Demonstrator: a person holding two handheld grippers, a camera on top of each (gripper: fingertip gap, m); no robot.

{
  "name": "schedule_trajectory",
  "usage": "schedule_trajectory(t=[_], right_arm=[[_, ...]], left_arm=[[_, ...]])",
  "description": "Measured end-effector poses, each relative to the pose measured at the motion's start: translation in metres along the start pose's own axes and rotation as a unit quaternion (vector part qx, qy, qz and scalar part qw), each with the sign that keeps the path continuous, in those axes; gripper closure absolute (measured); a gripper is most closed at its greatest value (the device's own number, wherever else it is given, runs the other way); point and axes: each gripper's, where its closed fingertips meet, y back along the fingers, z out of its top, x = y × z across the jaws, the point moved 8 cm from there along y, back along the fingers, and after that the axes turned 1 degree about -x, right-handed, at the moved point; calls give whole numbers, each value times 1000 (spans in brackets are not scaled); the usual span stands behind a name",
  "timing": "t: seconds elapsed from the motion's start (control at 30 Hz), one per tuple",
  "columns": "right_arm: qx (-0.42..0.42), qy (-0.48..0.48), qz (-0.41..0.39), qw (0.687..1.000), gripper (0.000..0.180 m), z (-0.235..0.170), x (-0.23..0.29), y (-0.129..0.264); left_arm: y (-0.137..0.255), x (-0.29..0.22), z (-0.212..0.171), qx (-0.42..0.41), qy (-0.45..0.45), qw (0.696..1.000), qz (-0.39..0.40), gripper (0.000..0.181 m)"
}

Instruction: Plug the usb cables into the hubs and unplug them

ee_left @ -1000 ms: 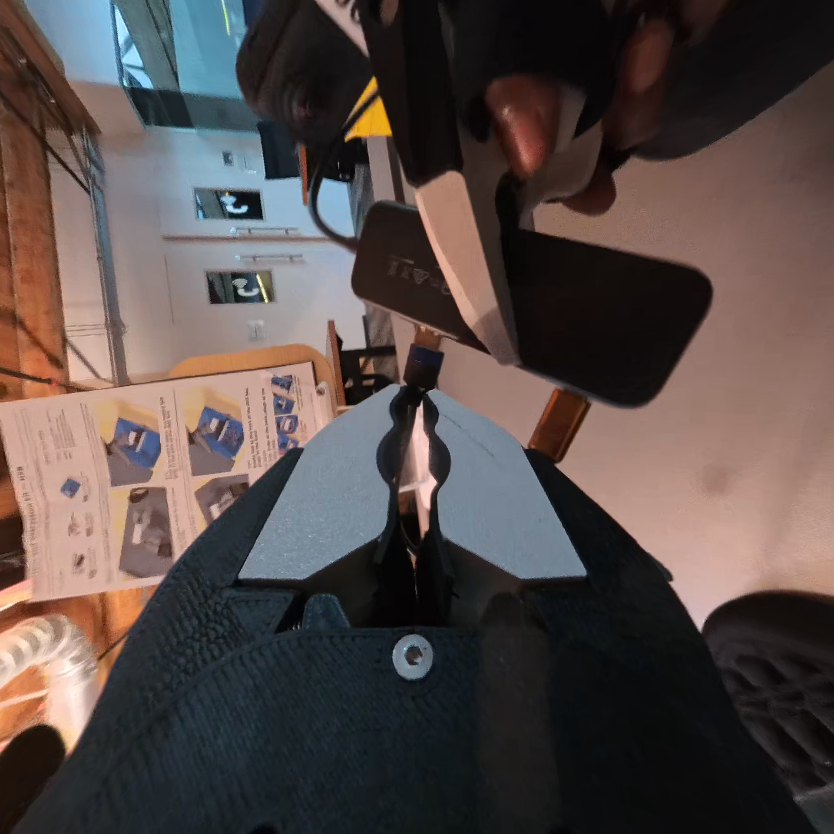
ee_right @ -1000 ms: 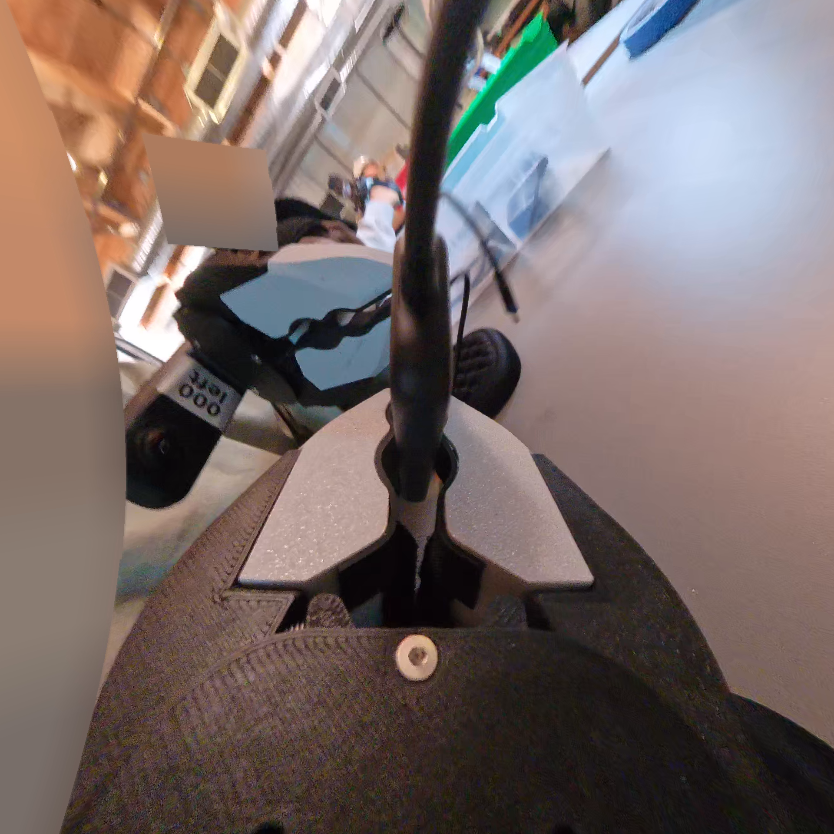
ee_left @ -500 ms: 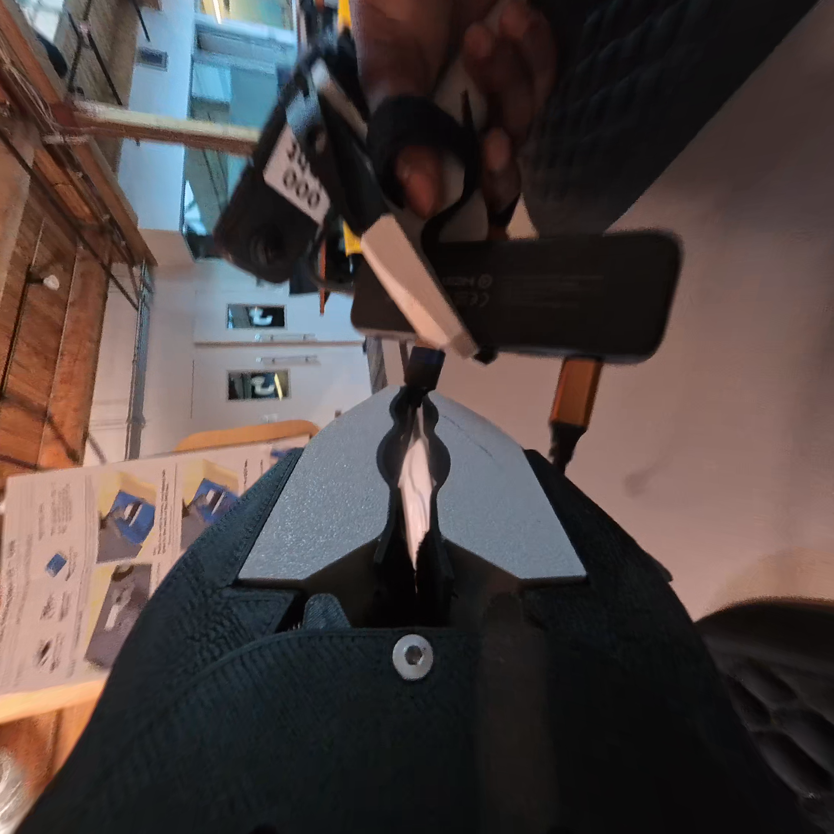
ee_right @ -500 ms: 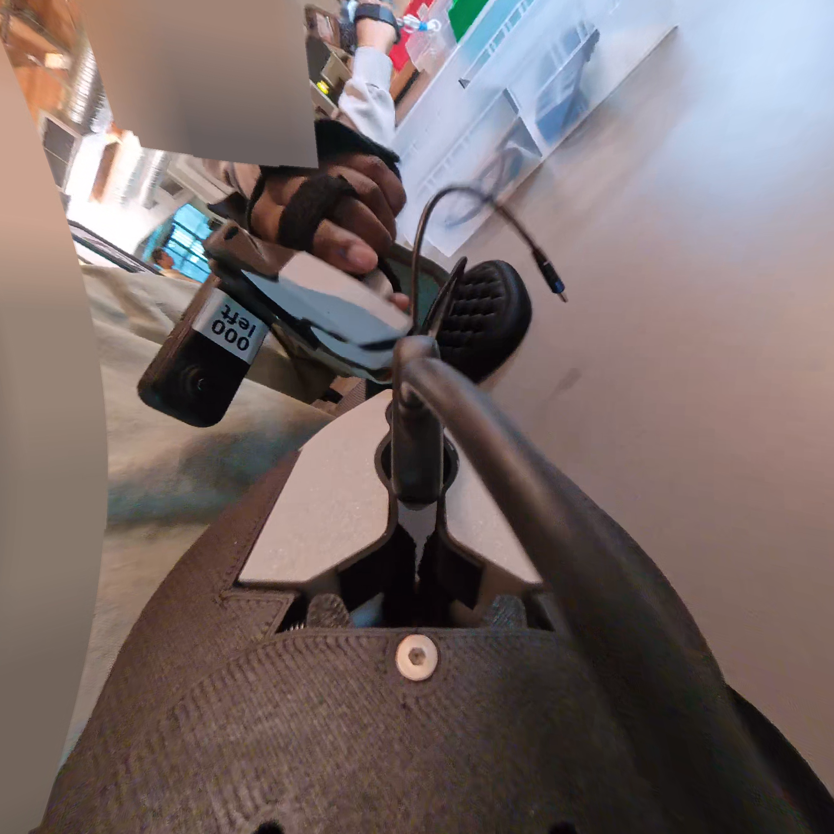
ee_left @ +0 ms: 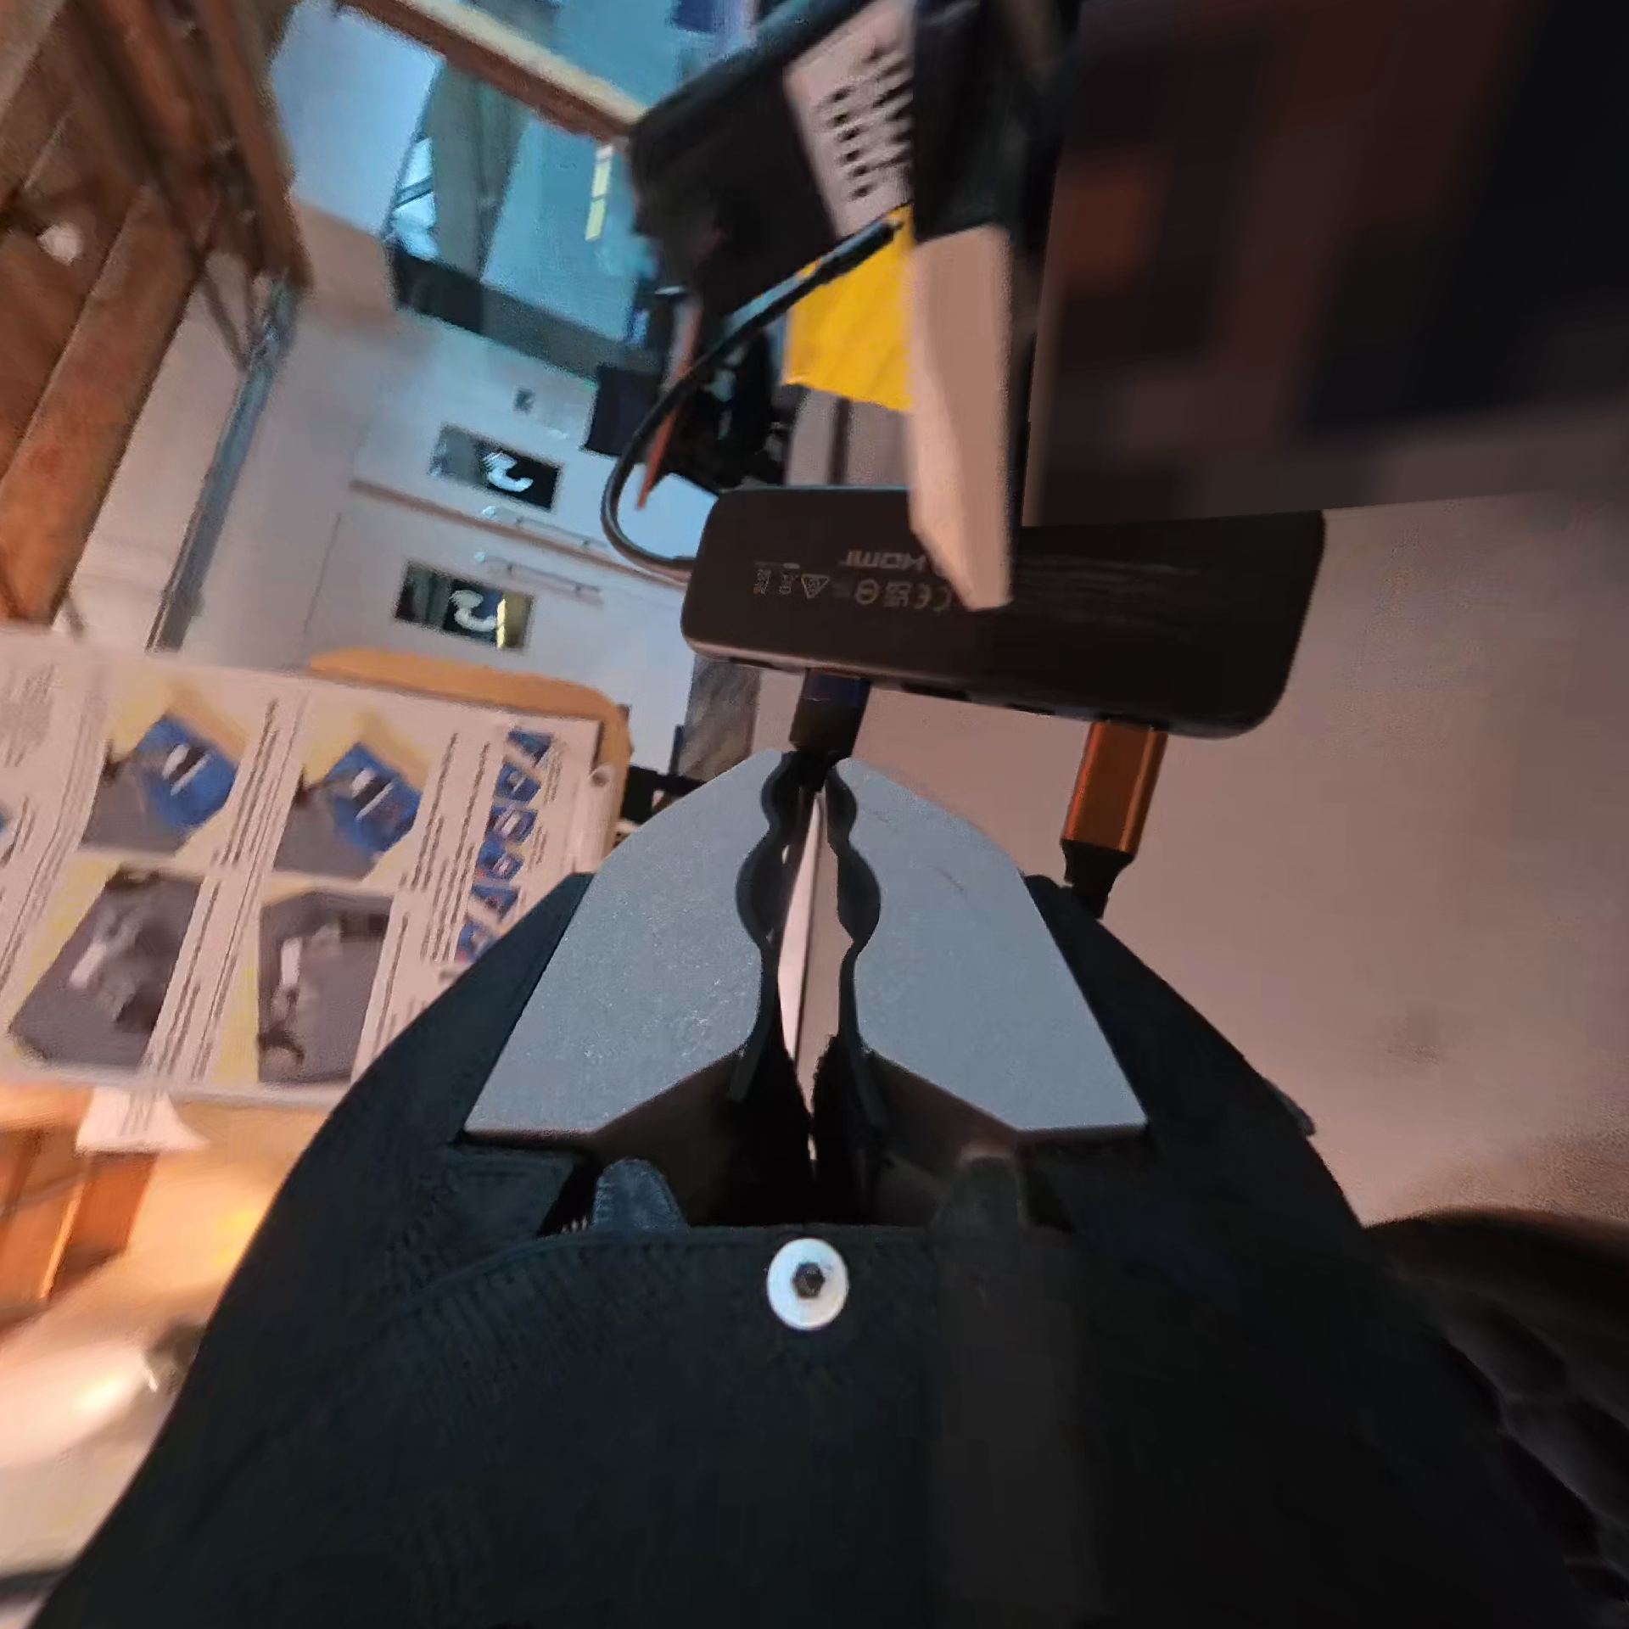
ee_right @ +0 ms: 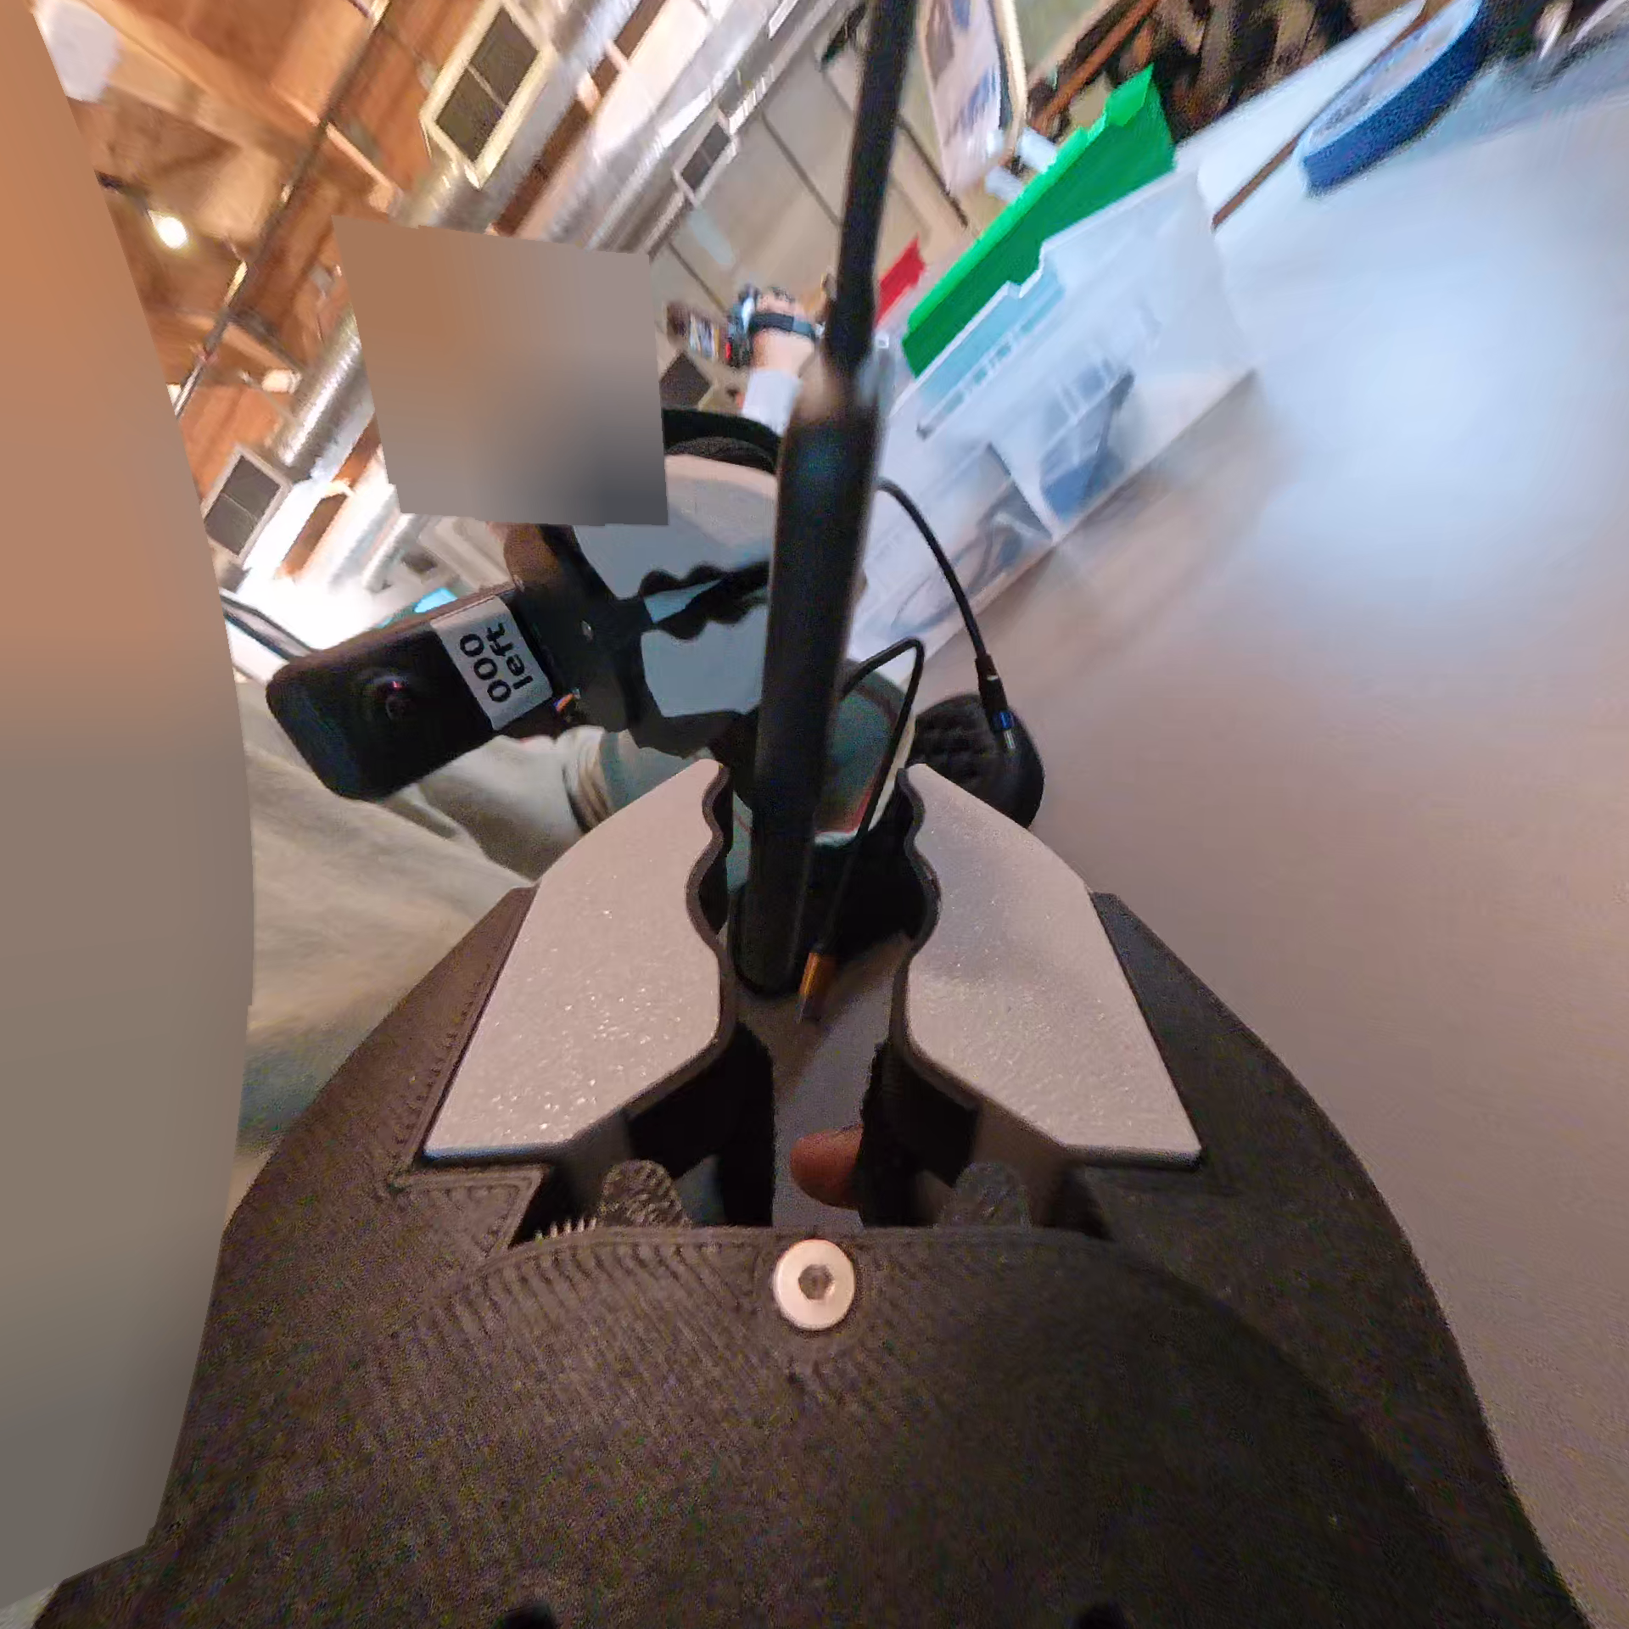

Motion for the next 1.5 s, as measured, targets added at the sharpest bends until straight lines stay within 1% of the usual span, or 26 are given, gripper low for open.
schedule_trajectory(t=[0.1, 0.17, 0.2, 0.23, 0.3, 0.37, 0.4, 0.47, 0.53, 0.57, 0.6, 0.67, 0.7, 0.73, 0.77, 0.83, 0.93, 1.07, 1.13, 1.2, 1.3, 1.43, 1.5], right_arm=[[-59, 14, 7, 998, 144, 3, 0, -1], [-93, 29, 19, 995, 149, 7, 4, -4], [-97, 40, 19, 994, 157, 9, 6, -6], [-91, 56, 10, 994, 161, 9, 6, -8], [-82, 83, -26, 993, 165, 10, 6, -9], [-97, 105, -41, 989, 167, 13, 9, -7], [-101, 115, -50, 987, 167, 16, 11, -4], [-117, 141, -72, 980, 167, 25, 16, 6], [-144, 162, -82, 973, 167, 37, 24, 19], [-157, 177, -91, 967, 167, 44, 29, 28], [-169, 196, -104, 960, 167, 52, 35, 37], [-190, 238, -134, 943, 167, 68, 51, 59], [-202, 260, -150, 932, 167, 76, 61, 71], [-215, 282, -168, 920, 167, 85, 71, 84], [-228, 305, -186, 906, 167, 94, 82, 99], [-250, 349, -229, 874, 167, 110, 103, 129], [-275, 408, -316, 811, 167, 130, 135, 175], [-265, 452, -457, 719, 167, 144, 165, 226], [-236, 453, -534, 673, 167, 144, 167, 247], [-197, 443, -601, 635, 167, 141, 158, 264], [-124, 408, -679, 598, 167, 133, 124, 284], [-10, 339, -755, 561, 167, 115, 66, 302], [38, 304, -776, 551, 167, 107, 43, 304]], left_arm=[[5, 16, -8, -1, 73, 996, 43, 174], [6, 17, -11, 3, 81, 995, 53, 175], [5, 16, -10, 6, 80, 995, 54, 174], [5, 14, -9, 7, 80, 995, 58, 174], [5, 15, -8, 11, 75, 994, 77, 174], [7, 18, -6, 6, 86, 992, 90, 173], [9, 21, -6, 8, 103, 990, 100, 170], [17, 31, -7, 1, 154, 980, 128, 157], [29, 40, -12, -34, 243, 957, 157, 149], [35, 42, -15, -57, 301, 937, 167, 146], [40, 43, -20, -82, 365, 912, 170, 142], [45, 37, -30, -127, 496, 844, 162, 129], [45, 31, -35, -143, 544, 813, 152, 122], [44, 23, -40, -148, 577, 790, 145, 116], [43, 16, -45, -150, 599, 773, 142, 110], [42, 4, -51, -160, 630, 747, 140, 103], [44, -7, -58, -190, 649, 722, 149, 103], [47, -19, -65, -201, 649, 717, 158, 104], [49, -18, -66, -212, 650, 712, 160, 105], [48, -19, -68, -192, 645, 720, 168, 106], [46, -20, -66, -184, 639, 727, 171, 108], [50, -19, -66, -184, 626, 733, 190, 113], [52, -20, -65, -181, 615, 740, 203, 115]])
